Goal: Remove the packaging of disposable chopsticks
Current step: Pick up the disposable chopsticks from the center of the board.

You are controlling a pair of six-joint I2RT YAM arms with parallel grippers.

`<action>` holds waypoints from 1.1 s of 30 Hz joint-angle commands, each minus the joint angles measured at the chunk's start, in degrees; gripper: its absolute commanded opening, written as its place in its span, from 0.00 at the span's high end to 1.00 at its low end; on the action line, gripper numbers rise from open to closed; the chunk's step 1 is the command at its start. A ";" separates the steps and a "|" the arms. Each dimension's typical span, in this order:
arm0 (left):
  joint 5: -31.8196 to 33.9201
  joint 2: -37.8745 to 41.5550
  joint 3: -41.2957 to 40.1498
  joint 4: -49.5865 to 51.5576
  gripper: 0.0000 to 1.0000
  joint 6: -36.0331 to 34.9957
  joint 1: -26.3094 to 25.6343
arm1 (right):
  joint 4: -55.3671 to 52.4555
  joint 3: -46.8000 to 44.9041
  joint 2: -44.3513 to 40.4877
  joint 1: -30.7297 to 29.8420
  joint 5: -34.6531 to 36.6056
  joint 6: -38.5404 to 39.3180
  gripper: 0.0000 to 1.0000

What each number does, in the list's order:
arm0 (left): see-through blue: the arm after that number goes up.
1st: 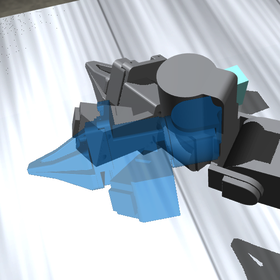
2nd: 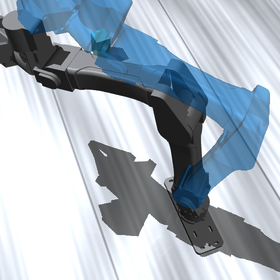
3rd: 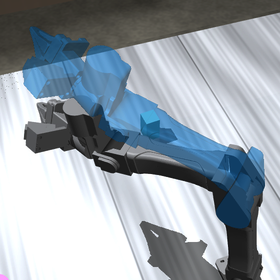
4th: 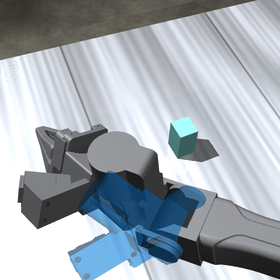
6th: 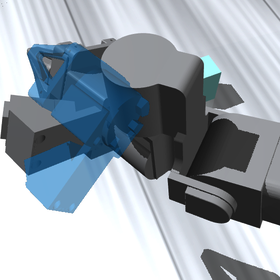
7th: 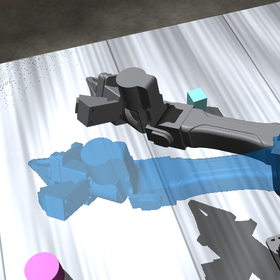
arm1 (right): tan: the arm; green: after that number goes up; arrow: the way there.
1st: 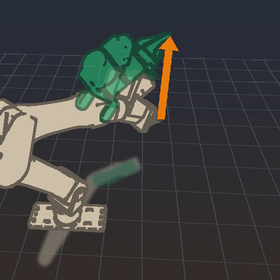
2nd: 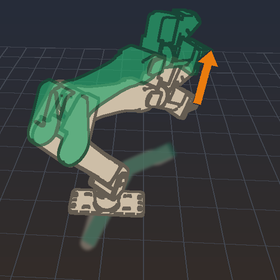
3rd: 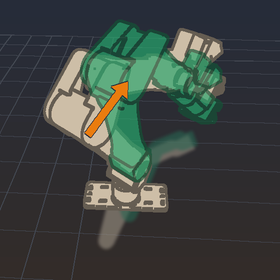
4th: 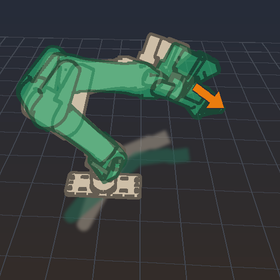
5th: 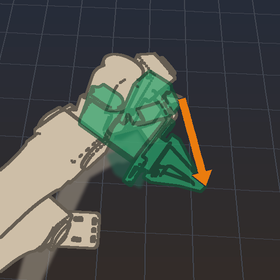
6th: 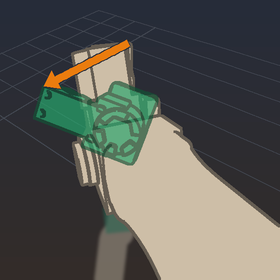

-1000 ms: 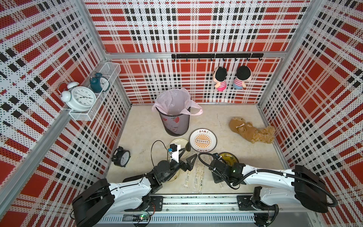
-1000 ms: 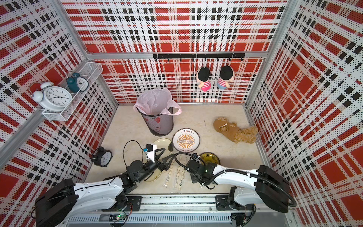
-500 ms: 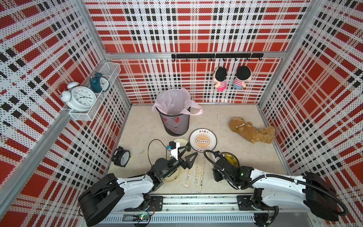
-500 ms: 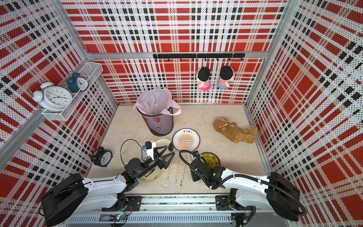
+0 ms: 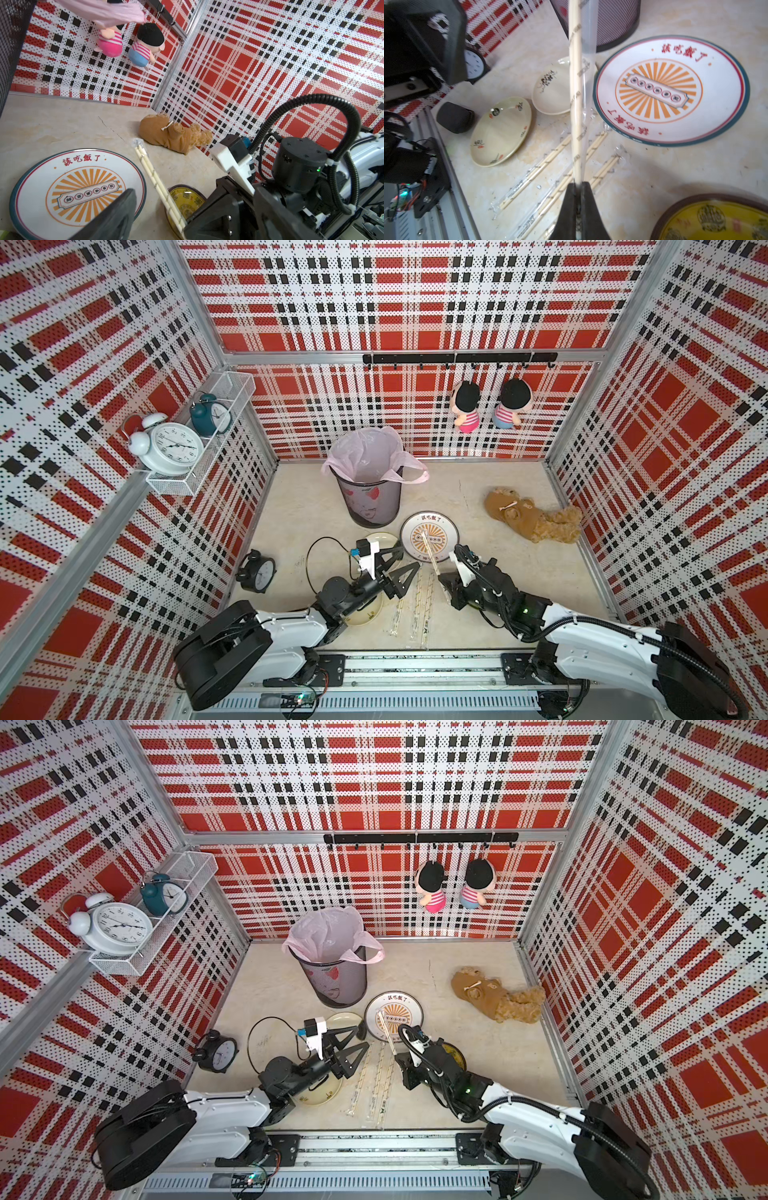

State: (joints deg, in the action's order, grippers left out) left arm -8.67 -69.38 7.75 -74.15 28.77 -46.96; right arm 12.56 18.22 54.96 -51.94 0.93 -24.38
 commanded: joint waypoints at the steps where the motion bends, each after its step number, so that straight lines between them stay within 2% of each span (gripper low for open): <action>1: 0.58 2.05 -0.59 -2.45 0.09 -2.35 -0.22 | 8.56 -0.85 -3.83 0.52 -5.96 5.79 1.00; 9: 3.68 5.13 0.53 -2.72 0.14 -9.29 -5.73 | 16.80 -2.97 -6.63 0.53 -15.34 9.38 1.00; 17: 4.93 2.66 2.09 -4.66 0.22 -9.09 -6.90 | 23.29 -4.05 -4.55 0.53 -22.81 10.72 1.00; 22: 3.84 0.71 3.88 -5.48 0.32 -9.35 -7.44 | 24.88 -2.77 -1.40 0.53 -25.48 11.13 1.00; 31: 4.06 -0.73 4.25 -7.01 0.63 -9.54 -7.80 | 27.99 -1.70 2.24 0.58 -27.08 12.16 1.00; 33: 3.92 -1.00 3.99 -7.67 0.75 -9.36 -7.80 | 28.44 -1.55 2.69 0.53 -27.07 12.42 1.00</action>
State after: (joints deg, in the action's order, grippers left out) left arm -4.47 -69.87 11.14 -79.40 19.81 -54.46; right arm 37.65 15.16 57.14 -51.62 -24.91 -13.67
